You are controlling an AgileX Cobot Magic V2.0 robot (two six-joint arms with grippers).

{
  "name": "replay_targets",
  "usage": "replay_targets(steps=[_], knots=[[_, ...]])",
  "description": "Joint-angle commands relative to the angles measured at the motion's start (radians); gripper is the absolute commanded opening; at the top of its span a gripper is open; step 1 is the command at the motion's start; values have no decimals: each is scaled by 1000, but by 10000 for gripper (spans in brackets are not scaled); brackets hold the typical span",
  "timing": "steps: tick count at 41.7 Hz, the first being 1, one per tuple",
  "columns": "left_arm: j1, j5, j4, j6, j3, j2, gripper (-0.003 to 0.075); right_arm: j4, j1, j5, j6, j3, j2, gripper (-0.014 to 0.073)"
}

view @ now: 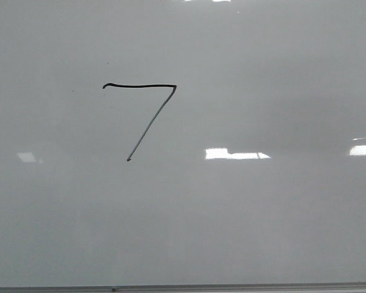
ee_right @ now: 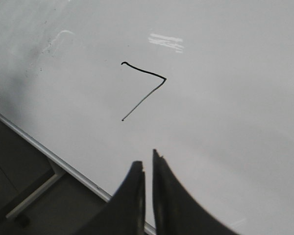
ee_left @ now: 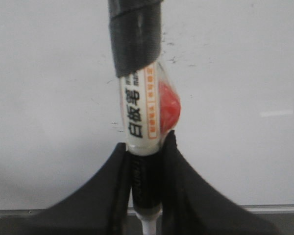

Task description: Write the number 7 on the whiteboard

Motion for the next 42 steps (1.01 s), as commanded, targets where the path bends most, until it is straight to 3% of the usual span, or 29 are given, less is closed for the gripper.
replay_targets(steps=[1,11,17,25,31,37,42], knots=[[9,-122,-27,-11,-20,62,-3,40,-6,-103,0,21,-62,-64],[9,-481,-68,-11,-24,365,-2,39,-6,-117,-1,38,-81,-68],[9,-606,-118,-11,-24,470,22,39,-6,-117,-1,38,-81,-68],[9,-608,-124,-11,-24,499,302,39,-6,-116,-1,38,-81,-68],[9,-606,-124,-11,-24,500,317,39,-6,-116,-1,38,-81,-68],[9,-503,-124,-11,-24,397,484,39,-6,-120,-1,38,-81,-68],[9,-464,-124,-9,-22,280,482,39,-6,-120,-1,38,-81,-68]])
